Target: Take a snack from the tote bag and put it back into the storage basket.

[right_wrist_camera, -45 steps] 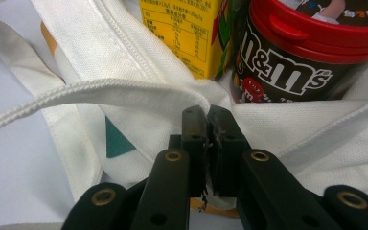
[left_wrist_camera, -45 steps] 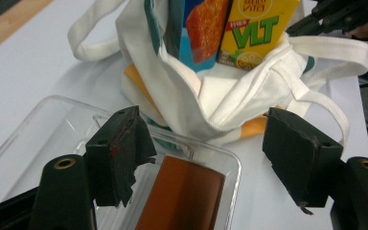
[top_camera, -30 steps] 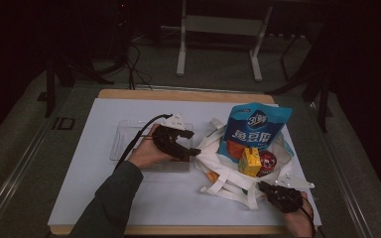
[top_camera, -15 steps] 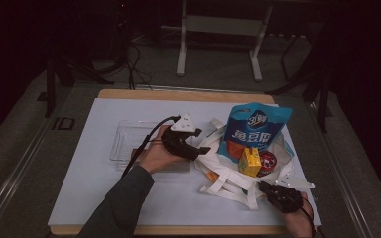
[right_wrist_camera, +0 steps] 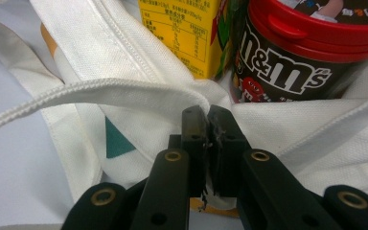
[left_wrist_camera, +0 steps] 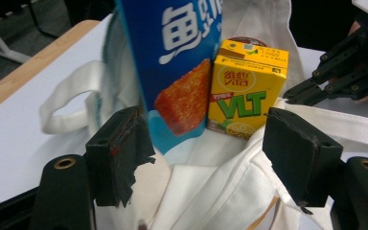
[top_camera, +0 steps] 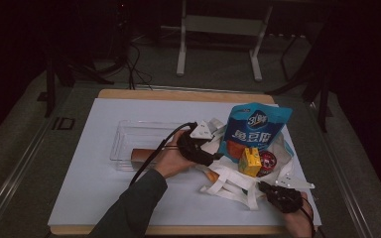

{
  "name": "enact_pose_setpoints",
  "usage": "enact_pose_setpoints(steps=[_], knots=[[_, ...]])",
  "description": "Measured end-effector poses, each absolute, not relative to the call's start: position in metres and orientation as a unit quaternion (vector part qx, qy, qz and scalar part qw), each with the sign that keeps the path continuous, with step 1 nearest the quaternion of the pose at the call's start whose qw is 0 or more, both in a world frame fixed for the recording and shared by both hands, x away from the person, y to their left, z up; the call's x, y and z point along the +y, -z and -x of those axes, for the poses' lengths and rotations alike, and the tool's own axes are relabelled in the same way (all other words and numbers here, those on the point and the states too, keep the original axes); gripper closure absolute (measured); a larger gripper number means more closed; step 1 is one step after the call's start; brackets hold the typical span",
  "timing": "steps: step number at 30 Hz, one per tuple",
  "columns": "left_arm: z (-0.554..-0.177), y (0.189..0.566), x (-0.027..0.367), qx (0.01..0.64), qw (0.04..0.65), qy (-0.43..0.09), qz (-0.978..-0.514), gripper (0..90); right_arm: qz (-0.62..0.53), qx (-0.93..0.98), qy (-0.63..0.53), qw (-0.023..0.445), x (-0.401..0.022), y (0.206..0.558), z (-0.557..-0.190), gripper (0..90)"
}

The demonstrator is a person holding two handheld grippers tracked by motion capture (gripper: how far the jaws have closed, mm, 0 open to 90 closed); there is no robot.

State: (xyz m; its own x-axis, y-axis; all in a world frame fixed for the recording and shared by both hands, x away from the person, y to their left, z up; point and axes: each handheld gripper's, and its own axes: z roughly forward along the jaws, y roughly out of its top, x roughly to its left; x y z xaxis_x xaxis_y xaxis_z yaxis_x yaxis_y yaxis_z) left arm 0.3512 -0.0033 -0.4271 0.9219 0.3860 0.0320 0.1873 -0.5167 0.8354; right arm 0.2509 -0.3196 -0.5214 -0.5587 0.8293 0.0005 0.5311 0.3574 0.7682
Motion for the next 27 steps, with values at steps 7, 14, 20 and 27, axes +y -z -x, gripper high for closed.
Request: enact_pose_setpoints(steps=[7, 14, 20, 27], knots=[[-0.351, 0.428, -0.018, 0.159, 0.463, -0.106, -0.866, 30.1, -0.426, 0.799, -0.374, 0.199, -0.32, 0.521, -0.251, 85.6], [-0.352, 0.433, -0.032, 0.152, 0.461, -0.097, -0.869, 30.8, -0.426, 0.799, -0.374, 0.199, -0.319, 0.521, -0.251, 85.4], [-0.353, 0.439, -0.043, 0.147, 0.451, -0.094, -0.875, 30.6, -0.426, 0.799, -0.374, 0.199, -0.319, 0.521, -0.251, 85.4], [-0.354, 0.44, -0.058, 0.135, 0.445, -0.09, -0.881, 30.6, -0.425, 0.8, -0.374, 0.2, -0.319, 0.521, -0.251, 85.4]])
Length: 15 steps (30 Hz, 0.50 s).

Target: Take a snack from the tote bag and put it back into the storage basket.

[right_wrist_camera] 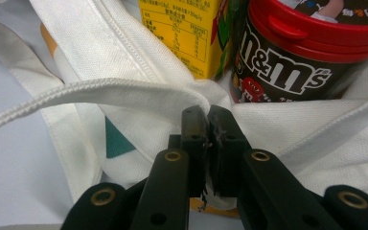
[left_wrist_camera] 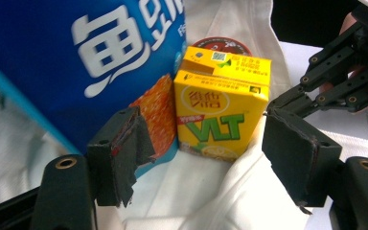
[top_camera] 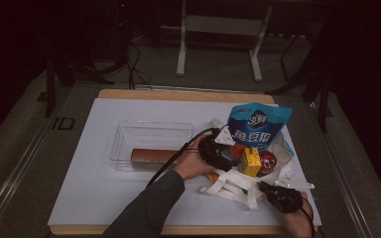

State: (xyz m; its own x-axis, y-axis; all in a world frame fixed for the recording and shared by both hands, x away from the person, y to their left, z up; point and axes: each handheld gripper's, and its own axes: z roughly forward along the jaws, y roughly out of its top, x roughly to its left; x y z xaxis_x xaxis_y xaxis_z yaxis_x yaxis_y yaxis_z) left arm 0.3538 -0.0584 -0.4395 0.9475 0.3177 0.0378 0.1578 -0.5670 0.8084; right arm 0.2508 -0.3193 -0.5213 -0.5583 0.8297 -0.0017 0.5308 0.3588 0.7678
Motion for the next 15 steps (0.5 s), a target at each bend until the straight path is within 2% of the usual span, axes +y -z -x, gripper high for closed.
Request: enact_pose_setpoints(steps=[15], knots=[[-0.361, 0.449, -0.086, 0.126, 0.439, -0.065, -0.887, 28.9, -0.425, 0.8, -0.374, 0.2, -0.32, 0.521, -0.251, 85.4]])
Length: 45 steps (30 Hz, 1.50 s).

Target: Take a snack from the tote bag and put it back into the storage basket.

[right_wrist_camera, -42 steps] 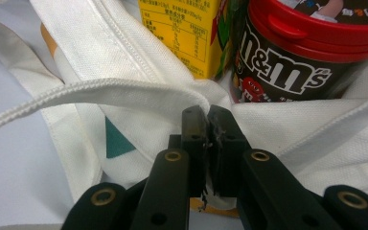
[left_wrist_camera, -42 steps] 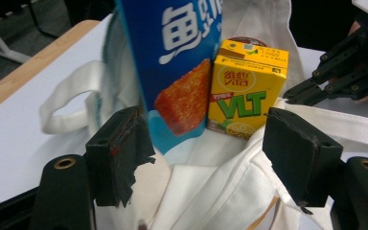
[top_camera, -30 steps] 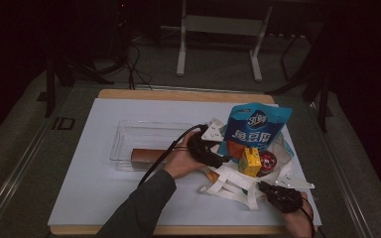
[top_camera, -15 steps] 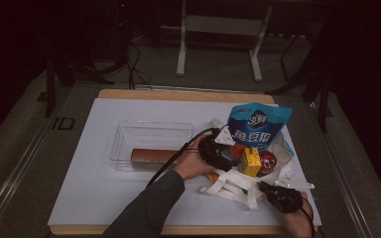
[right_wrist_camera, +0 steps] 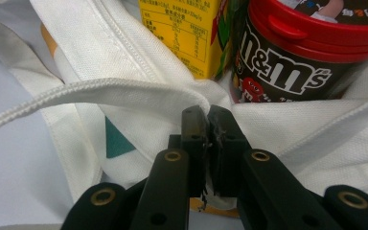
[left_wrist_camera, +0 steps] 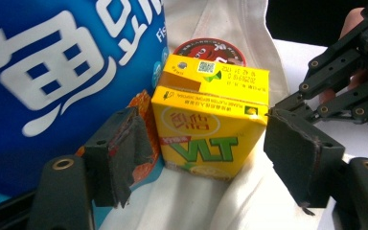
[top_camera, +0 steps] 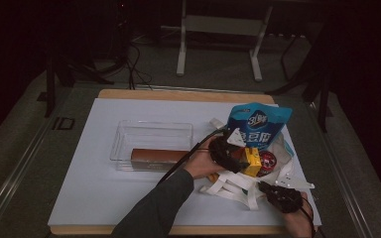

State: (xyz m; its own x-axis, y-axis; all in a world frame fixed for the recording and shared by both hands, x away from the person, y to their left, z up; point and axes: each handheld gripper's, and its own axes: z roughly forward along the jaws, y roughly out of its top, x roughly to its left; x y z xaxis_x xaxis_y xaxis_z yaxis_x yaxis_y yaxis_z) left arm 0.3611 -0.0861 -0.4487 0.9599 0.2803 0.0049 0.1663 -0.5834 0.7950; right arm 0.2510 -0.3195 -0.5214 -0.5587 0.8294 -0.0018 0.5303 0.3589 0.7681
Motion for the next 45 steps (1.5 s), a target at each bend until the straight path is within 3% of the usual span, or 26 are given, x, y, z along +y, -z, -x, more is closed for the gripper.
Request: enact_pose_setpoints(steps=[21, 45], knots=[[-0.367, 0.454, -0.111, 0.107, 0.418, -0.044, -0.901, 17.7, -0.424, 0.8, -0.375, 0.199, -0.32, 0.521, -0.251, 85.4], [-0.377, 0.469, -0.116, 0.112, 0.42, -0.025, -0.9, 16.5, -0.423, 0.8, -0.375, 0.199, -0.32, 0.521, -0.251, 85.4]])
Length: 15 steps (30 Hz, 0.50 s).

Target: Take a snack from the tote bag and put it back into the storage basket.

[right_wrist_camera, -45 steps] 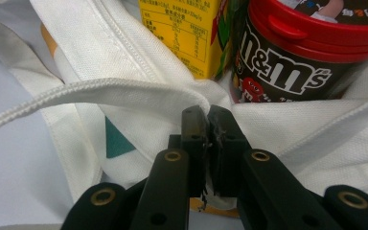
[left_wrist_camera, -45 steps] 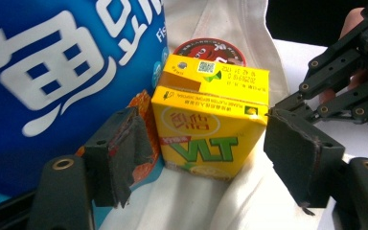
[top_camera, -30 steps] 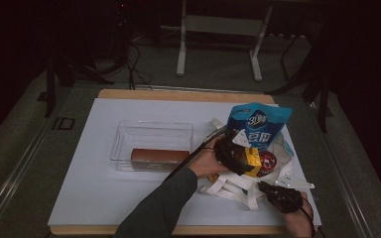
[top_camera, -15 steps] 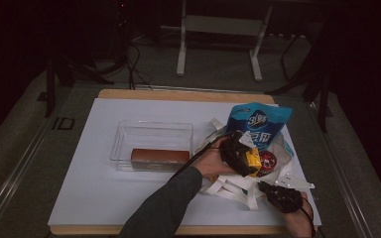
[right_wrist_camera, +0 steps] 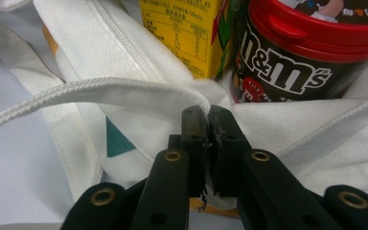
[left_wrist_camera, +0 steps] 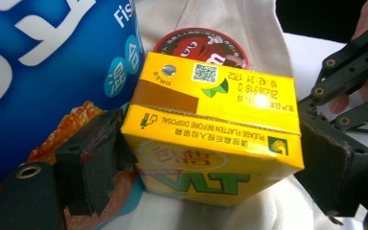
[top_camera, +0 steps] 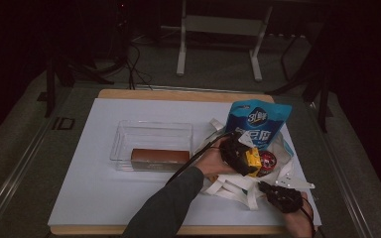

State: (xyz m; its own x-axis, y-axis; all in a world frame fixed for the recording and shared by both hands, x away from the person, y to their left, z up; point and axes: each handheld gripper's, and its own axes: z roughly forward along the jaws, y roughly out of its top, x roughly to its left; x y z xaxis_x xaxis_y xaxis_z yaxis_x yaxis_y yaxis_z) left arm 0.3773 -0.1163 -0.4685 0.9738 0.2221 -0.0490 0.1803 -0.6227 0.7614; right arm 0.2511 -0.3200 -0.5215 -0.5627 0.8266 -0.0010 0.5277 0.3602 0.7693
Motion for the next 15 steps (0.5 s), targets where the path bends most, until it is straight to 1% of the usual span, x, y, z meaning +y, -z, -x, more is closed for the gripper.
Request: enact_pose_setpoints(steps=[15], knots=[[-0.38, 0.469, -0.1154, 0.105, 0.424, -0.035, -0.899, 14.8, -0.423, 0.8, -0.375, 0.2, -0.3197, 0.5214, -0.2509, 85.3]])
